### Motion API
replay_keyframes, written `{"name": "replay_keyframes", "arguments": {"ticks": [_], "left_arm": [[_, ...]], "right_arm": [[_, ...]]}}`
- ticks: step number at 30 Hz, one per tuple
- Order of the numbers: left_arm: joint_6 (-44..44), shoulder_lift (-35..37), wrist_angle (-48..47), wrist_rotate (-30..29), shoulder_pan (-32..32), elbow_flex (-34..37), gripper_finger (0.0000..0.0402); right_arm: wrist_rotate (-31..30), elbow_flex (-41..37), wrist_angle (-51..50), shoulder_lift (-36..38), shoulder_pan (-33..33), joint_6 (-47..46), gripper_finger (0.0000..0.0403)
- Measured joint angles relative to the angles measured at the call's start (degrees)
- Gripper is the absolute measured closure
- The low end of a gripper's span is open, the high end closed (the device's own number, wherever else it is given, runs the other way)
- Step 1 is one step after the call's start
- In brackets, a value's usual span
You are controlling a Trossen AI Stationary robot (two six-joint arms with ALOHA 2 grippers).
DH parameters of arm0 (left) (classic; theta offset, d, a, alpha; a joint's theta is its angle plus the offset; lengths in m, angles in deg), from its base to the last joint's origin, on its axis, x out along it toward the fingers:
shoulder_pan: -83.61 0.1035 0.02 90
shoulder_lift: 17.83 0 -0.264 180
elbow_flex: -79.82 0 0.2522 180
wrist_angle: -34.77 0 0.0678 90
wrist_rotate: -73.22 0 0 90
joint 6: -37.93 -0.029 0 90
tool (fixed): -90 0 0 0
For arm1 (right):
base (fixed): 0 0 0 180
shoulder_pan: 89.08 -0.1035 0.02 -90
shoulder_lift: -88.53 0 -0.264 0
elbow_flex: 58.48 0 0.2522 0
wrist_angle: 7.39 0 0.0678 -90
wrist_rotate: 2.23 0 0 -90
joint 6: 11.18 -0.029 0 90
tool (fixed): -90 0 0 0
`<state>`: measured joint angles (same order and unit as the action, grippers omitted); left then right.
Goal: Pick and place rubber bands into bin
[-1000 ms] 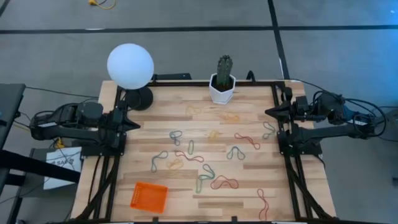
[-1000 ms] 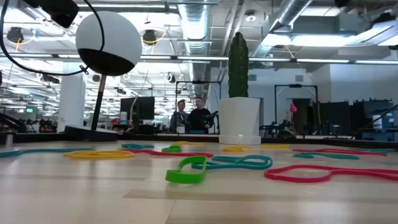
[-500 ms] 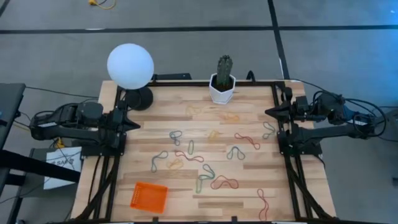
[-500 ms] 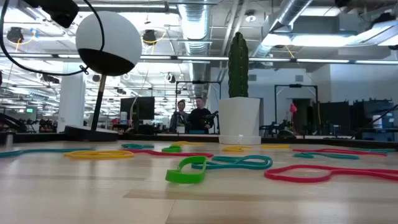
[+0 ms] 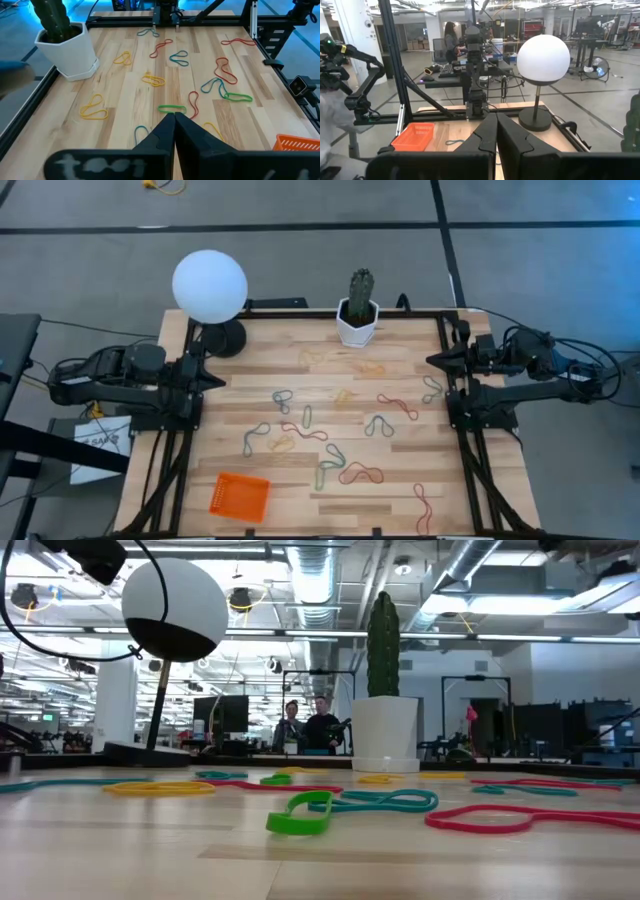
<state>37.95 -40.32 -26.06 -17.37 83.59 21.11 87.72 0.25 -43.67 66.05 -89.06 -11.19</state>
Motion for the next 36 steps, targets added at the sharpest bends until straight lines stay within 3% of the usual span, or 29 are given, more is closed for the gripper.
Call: {"name": "replay_keyframes", "arguments": {"ticks": [9, 16, 28, 33, 36], "left_arm": [[-15.6, 0.0, 0.0, -7.5, 0.0, 0.0, 0.0401], [-6.9, 0.0, 1.9, -5.8, 0.0, 0.2, 0.0401], [-5.2, -1.0, 22.4, -5.9, 0.0, 0.2, 0.0401], [-7.1, -1.4, 21.3, -7.0, 0.0, 0.2, 0.0401], [-7.4, -3.1, 23.6, -12.2, 0.0, 0.2, 0.0401]], "right_arm": [[0.0, 0.0, 0.0, 0.0, 0.0, 0.0, 0.04], [0.0, 0.0, 0.0, 0.0, 0.0, 0.0, 0.04], [-0.1, 0.0, 0.9, 0.0, 0.0, 0.1, 0.04], [-1.0, -0.4, 6.8, -1.1, 0.1, 2.2, 0.04], [-5.8, -0.5, 11.3, -3.0, 0.1, 6.6, 0.04]]}}
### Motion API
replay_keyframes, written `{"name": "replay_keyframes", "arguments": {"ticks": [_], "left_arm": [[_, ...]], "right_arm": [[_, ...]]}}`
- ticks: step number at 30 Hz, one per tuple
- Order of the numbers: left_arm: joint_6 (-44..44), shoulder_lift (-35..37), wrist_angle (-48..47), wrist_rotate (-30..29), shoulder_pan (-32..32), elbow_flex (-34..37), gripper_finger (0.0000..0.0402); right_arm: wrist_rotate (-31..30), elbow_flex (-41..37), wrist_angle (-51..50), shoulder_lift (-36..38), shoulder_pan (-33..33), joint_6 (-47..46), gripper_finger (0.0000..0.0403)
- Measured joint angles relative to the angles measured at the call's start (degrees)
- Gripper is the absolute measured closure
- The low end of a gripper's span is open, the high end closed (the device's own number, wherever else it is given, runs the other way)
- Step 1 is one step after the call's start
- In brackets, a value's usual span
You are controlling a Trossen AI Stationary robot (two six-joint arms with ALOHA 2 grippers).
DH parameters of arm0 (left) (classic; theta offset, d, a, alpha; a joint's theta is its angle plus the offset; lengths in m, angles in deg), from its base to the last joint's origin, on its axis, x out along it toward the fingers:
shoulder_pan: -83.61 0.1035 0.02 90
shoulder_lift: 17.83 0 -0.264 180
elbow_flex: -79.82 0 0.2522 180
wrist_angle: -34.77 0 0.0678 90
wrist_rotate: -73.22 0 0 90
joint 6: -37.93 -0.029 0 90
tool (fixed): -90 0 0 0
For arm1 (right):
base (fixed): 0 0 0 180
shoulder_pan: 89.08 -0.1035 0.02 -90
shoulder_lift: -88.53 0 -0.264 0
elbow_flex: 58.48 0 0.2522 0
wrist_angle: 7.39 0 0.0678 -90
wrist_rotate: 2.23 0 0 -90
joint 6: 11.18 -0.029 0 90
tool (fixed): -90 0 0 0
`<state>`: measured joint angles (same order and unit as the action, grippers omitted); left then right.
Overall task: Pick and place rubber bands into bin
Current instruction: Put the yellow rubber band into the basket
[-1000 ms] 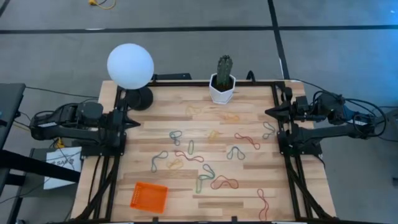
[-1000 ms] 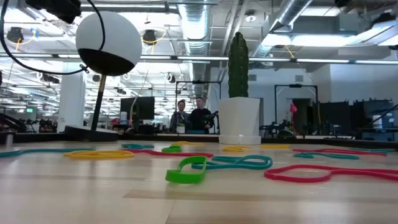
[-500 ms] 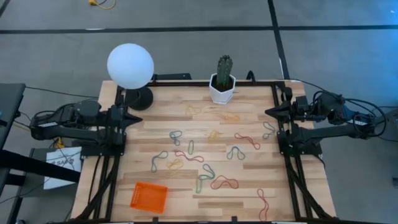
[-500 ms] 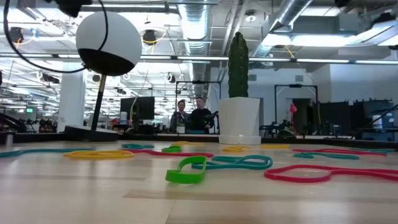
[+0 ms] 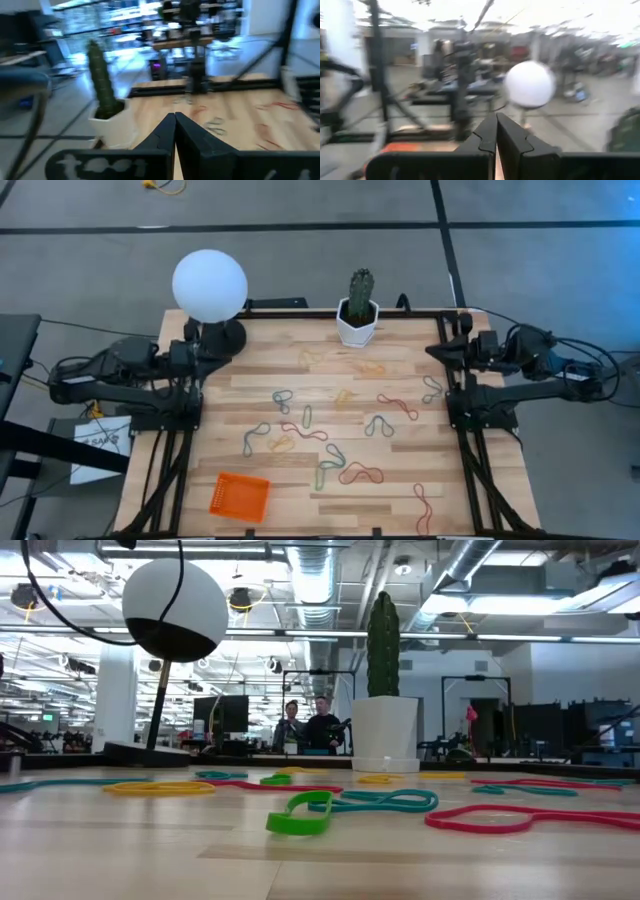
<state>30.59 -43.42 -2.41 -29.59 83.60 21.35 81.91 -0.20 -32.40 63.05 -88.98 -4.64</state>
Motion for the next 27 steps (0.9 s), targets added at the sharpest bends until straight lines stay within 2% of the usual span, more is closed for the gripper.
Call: {"name": "replay_keyframes", "arguments": {"ticks": [6, 9, 11, 13, 16, 21, 27], "left_arm": [[-3.8, -7.0, 1.9, -9.3, 0.0, 0.0, 0.037], [-0.8, -12.0, 2.5, -9.6, 0.0, 0.0, 0.0339], [1.4, -15.0, 3.0, -9.5, 0.0, 0.1, 0.0318], [3.5, -16.8, 4.2, -8.3, 0.0, 0.1, 0.0303], [6.1, -17.3, 5.0, -7.1, -0.1, 0.0, 0.0295], [11.3, -13.2, 5.2, -6.3, -1.6, 0.0, 0.0302], [14.8, -7.8, 4.9, 4.5, -6.6, 0.0, 0.0315]], "right_arm": [[-9.9, 0.0, 14.7, -5.9, 0.0, 13.9, 0.04], [-10.3, 0.0, 16.2, -9.7, 0.5, 18.6, 0.04], [-10.0, 0.0, 15.0, -12.6, 1.1, 17.5, 0.04], [-8.7, 0.0, 14.2, -15.6, 1.1, 14.4, 0.04], [-8.3, 0.0, 13.8, -19.0, 1.2, 14.7, 0.0395], [-9.0, 0.0, 10.8, -21.5, 2.7, 14.6, 0.036], [-7.9, 0.0, 1.2, -25.9, 3.0, 5.0, 0.0303]]}}
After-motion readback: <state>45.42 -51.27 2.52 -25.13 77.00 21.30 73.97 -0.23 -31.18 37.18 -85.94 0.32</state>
